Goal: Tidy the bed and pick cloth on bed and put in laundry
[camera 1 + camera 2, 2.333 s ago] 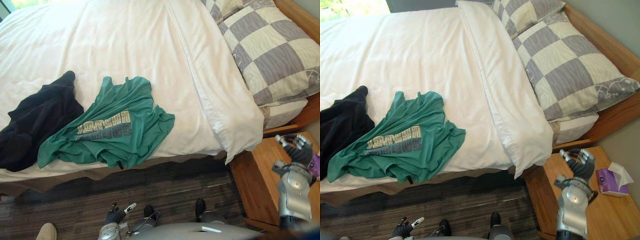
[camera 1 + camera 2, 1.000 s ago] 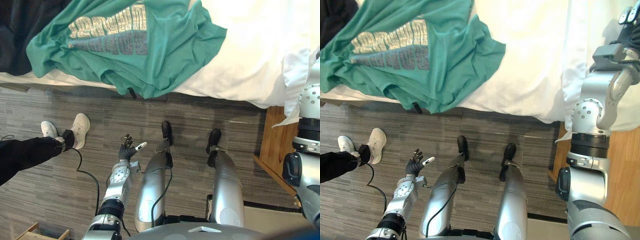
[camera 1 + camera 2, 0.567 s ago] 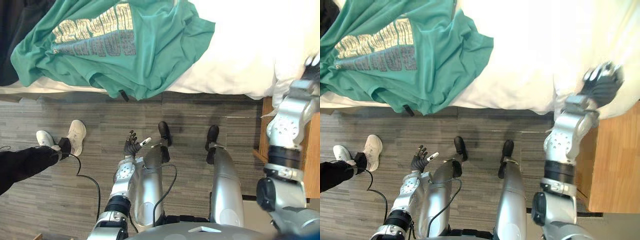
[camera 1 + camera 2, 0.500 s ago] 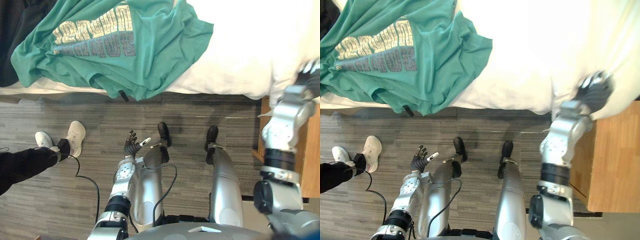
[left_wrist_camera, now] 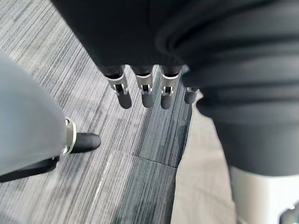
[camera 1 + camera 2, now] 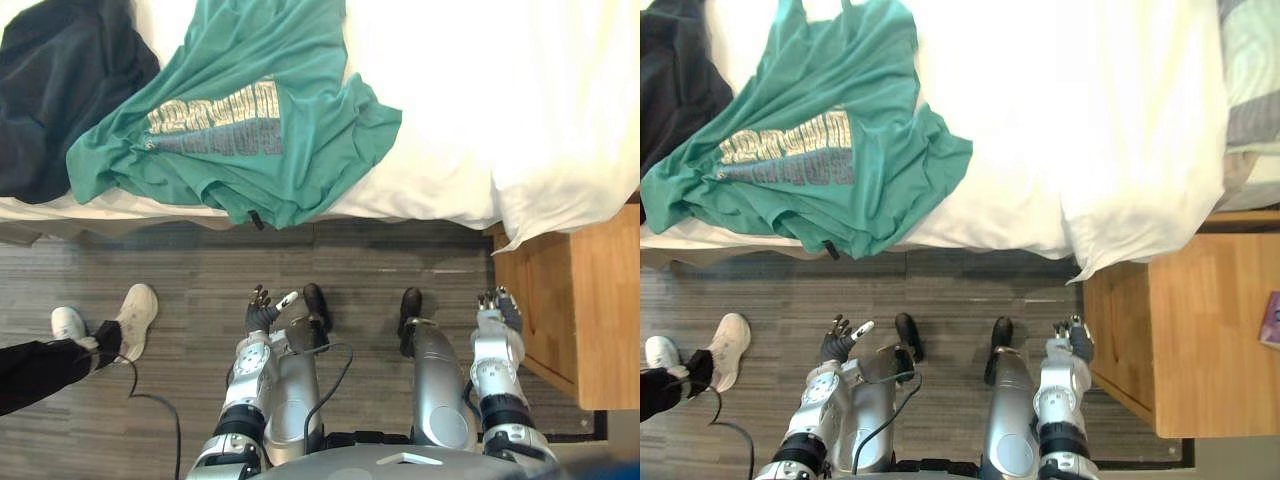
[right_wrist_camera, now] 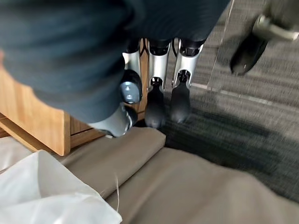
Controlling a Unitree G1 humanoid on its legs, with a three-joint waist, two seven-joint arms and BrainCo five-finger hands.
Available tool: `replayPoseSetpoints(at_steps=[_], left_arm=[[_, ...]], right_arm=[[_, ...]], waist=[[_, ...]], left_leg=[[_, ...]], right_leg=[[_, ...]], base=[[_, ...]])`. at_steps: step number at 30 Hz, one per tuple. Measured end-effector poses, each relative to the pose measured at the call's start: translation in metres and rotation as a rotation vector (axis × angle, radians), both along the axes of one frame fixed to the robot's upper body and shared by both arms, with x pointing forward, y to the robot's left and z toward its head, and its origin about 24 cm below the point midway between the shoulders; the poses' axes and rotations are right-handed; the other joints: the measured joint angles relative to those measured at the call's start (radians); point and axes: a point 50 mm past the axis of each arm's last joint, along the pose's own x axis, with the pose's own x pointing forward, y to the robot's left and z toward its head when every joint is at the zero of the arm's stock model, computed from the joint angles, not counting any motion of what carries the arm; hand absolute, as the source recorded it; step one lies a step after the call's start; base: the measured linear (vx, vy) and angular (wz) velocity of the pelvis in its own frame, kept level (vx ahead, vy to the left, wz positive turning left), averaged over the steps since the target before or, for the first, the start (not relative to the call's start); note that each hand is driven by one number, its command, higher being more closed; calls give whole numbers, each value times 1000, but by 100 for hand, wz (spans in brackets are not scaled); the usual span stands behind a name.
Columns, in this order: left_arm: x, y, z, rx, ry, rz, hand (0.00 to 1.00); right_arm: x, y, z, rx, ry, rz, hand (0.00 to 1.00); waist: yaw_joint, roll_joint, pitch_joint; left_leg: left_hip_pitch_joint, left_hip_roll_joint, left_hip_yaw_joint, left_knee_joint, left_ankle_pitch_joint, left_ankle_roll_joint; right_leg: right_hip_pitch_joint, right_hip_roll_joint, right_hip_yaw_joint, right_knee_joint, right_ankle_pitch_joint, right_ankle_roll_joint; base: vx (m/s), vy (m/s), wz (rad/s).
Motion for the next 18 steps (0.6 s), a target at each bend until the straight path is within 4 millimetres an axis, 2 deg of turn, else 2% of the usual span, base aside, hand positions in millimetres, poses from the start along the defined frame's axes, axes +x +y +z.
replayPoseSetpoints(at_steps=[1,4,6,8,11,15,18], left_arm=[[-5,1,-4,1,19,1,0],[-27,10,-20,36,117,-25,0],[-33,11,-25,58,159,-44,0],[-38,15,-28,67,186,-38,0],[-46,20,-32,88,223,-32,0],[-79,26,-48,91,351,-16,0],[-97,28,-55,80,416,14,0]], right_arm=[[-7,2,-5,-18,33,27,0],[-50,12,-38,-110,263,196,0],[-69,18,-53,-149,384,298,0],[-80,25,-62,-178,460,404,0],[-92,24,-68,-254,537,518,0],[-106,27,-77,-264,617,612,0],[-110,22,-78,-269,642,611,0]], waist=[[0,-10,-8],[-2,-55,-101],[-3,-61,-120],[-7,-57,-138],[-10,-49,-164],[-8,-55,-254],[-8,-39,-266]], left_leg=[[20,-2,5,-12,1,-2],[75,-24,15,-71,19,-3],[115,-32,15,-92,19,-3],[144,-33,13,-105,17,-6],[199,-39,-6,-139,22,-15],[253,-65,-7,-229,61,-25],[311,-76,-5,-302,98,-28]], right_leg=[[19,1,0,-15,2,2],[80,-1,-8,-87,19,19],[119,0,-10,-103,21,22],[134,5,-10,-83,21,23],[171,15,-11,-62,20,22],[248,19,-14,-188,20,21],[289,26,-7,-223,24,19]], base=[[177,26,-7],[216,29,-2],[147,17,0],[125,4,3],[71,13,9],[59,-38,2],[-21,-27,-2]])
